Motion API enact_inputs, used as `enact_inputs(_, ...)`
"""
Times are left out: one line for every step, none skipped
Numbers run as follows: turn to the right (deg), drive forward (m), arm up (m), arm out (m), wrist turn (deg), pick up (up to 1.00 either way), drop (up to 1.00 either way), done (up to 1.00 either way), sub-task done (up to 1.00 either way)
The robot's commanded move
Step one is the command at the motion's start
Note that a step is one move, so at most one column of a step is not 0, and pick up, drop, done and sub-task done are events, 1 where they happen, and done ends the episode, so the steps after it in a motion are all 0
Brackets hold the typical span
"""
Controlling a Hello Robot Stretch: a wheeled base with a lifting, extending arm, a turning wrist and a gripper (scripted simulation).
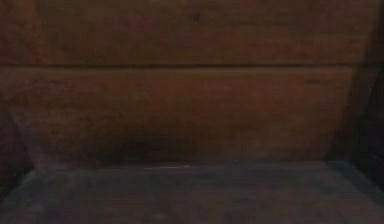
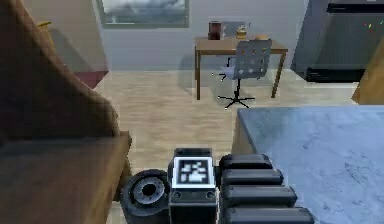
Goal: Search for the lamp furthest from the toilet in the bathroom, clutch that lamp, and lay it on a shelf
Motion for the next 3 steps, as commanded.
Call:
enact_inputs(45.0, 0.00, 0.00, 0.00, 0.0, 0.00, 0.00, 0.00, 0.00)
enact_inputs(39.0, 0.00, 0.00, 0.00, 0.0, 0.00, 0.00, 0.00, 0.00)
enact_inputs(-45.0, 0.00, 0.00, 0.00, 0.0, 0.00, 0.00, 0.00, 0.00)
